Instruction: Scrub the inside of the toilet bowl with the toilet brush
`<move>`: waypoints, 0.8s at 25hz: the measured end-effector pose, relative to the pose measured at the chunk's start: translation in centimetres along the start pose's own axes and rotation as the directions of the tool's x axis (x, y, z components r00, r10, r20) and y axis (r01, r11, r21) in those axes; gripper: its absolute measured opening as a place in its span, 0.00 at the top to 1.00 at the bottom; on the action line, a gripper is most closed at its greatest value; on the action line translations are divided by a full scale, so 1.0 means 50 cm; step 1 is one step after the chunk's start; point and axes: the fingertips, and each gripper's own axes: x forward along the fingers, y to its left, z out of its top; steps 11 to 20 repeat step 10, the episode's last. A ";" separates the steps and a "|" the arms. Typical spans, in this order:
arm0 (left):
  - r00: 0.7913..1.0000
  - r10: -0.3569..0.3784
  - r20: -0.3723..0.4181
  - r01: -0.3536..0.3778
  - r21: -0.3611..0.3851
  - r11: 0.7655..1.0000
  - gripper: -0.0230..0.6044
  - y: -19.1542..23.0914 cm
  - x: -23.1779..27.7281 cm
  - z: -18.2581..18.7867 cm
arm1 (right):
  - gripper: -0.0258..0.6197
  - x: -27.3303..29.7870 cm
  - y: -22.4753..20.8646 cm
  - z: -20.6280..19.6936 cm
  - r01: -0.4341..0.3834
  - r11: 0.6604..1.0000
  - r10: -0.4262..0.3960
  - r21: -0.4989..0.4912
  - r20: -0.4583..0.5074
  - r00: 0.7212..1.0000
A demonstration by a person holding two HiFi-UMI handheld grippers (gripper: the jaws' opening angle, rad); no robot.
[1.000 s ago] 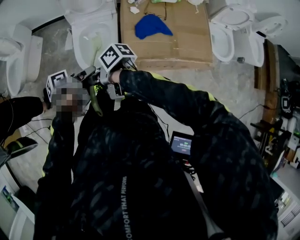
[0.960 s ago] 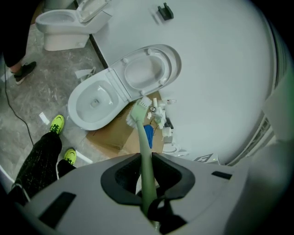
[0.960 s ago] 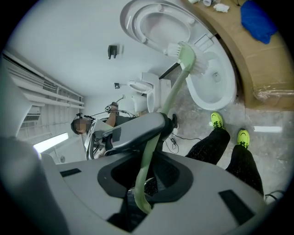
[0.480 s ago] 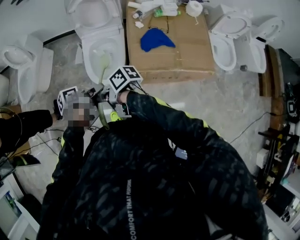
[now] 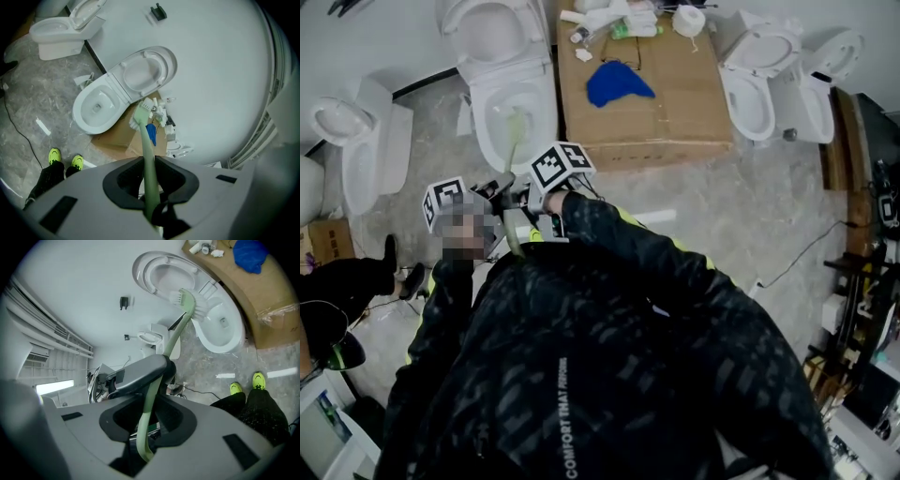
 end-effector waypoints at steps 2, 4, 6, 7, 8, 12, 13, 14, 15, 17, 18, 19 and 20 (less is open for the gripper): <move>1.000 0.001 0.000 -0.001 0.004 1.000 0.84 0.000 -0.003 -0.002 | 0.85 0.001 0.001 -0.003 -0.002 1.000 0.002 0.001 0.006 1.000; 1.000 0.003 -0.001 -0.003 0.007 1.000 0.84 -0.003 -0.004 -0.001 | 0.85 0.000 0.003 -0.002 -0.004 1.000 0.004 0.002 0.014 1.000; 1.000 0.004 -0.003 -0.004 0.004 1.000 0.84 -0.004 -0.003 0.000 | 0.85 -0.001 0.004 0.002 -0.008 1.000 0.008 0.007 0.025 1.000; 1.000 0.004 -0.005 -0.004 0.004 1.000 0.84 -0.002 -0.003 0.000 | 0.85 0.000 0.004 0.002 -0.012 1.000 0.012 0.013 0.029 0.999; 1.000 0.005 -0.005 -0.005 0.001 1.000 0.84 0.000 -0.004 0.000 | 0.85 0.002 0.003 0.001 -0.017 1.000 0.016 0.021 0.033 0.999; 1.000 0.008 -0.006 -0.008 -0.004 1.000 0.84 0.004 -0.006 0.001 | 0.85 0.006 0.001 -0.001 -0.027 0.999 0.025 0.036 0.041 0.999; 1.000 0.008 -0.006 -0.008 -0.004 1.000 0.84 0.004 -0.006 0.001 | 0.85 0.006 0.001 -0.001 -0.027 0.999 0.025 0.036 0.041 0.999; 1.000 0.008 -0.006 -0.008 -0.004 1.000 0.84 0.004 -0.006 0.001 | 0.85 0.006 0.001 -0.001 -0.027 0.999 0.025 0.036 0.041 0.999; 1.000 0.008 -0.006 -0.008 -0.004 1.000 0.84 0.004 -0.006 0.001 | 0.85 0.006 0.001 -0.001 -0.027 0.999 0.025 0.036 0.041 0.999; 1.000 0.008 -0.006 -0.008 -0.004 1.000 0.84 0.004 -0.006 0.001 | 0.85 0.006 0.001 -0.001 -0.027 0.999 0.025 0.036 0.041 0.999; 1.000 0.008 -0.006 -0.008 -0.004 1.000 0.84 0.004 -0.006 0.001 | 0.85 0.006 0.001 -0.001 -0.027 0.999 0.025 0.036 0.041 0.999; 1.000 0.008 -0.006 -0.008 -0.004 1.000 0.84 0.004 -0.006 0.001 | 0.85 0.006 0.001 -0.001 -0.027 0.999 0.025 0.036 0.041 0.999; 1.000 0.008 -0.006 -0.008 -0.004 1.000 0.84 0.004 -0.006 0.001 | 0.85 0.006 0.001 -0.001 -0.027 0.999 0.025 0.036 0.041 0.999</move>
